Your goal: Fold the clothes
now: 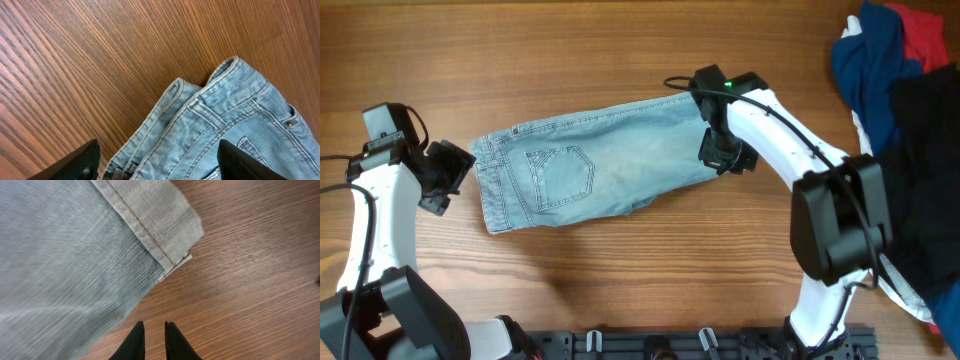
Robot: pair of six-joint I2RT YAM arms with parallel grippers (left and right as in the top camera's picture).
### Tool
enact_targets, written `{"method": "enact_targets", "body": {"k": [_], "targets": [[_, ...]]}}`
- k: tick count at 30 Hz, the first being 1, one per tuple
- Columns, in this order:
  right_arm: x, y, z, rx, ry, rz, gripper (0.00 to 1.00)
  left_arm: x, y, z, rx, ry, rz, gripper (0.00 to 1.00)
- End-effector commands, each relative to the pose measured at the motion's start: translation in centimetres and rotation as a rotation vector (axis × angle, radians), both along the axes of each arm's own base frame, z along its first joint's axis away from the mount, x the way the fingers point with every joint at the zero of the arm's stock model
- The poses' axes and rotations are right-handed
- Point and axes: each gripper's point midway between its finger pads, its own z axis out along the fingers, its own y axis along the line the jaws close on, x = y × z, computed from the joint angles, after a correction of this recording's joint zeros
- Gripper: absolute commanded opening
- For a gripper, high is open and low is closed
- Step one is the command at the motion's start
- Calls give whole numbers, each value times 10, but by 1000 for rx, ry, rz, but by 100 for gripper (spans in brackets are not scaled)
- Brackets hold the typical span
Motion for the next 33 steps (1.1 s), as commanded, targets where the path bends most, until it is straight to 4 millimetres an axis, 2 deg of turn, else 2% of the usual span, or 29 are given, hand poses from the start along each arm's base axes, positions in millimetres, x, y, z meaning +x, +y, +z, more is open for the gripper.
{"method": "enact_targets", "body": {"k": [1, 4, 8, 11, 14, 20, 25, 28, 30, 33], "targets": [[14, -2, 41, 22, -142, 42, 15, 1, -9, -5, -31, 0, -50, 77], [25, 4, 66, 58, -238, 115, 16, 1, -16, -6, -55, 3, -63, 87], [30, 7, 89, 85, -309, 167, 16, -2, -26, -7, -82, 19, -83, 97], [29, 7, 98, 95, -334, 174, 22, -5, -31, -8, -82, 36, -123, 100], [27, 12, 98, 126, -324, 178, 23, -4, -31, -9, -80, 35, -128, 100], [25, 19, 97, 165, -314, 179, 22, -2, -32, -21, -105, 58, -121, 99], [25, 21, 97, 175, -313, 185, 23, 4, -51, -34, -229, 58, -132, 95], [25, 21, 97, 176, -314, 184, 24, 4, -53, -39, -251, 66, -134, 93], [25, 21, 97, 176, -314, 185, 24, 3, -54, -39, -254, 74, -134, 89], [25, 21, 97, 176, -314, 184, 23, -3, -56, -40, -265, 98, -131, 76]]}}
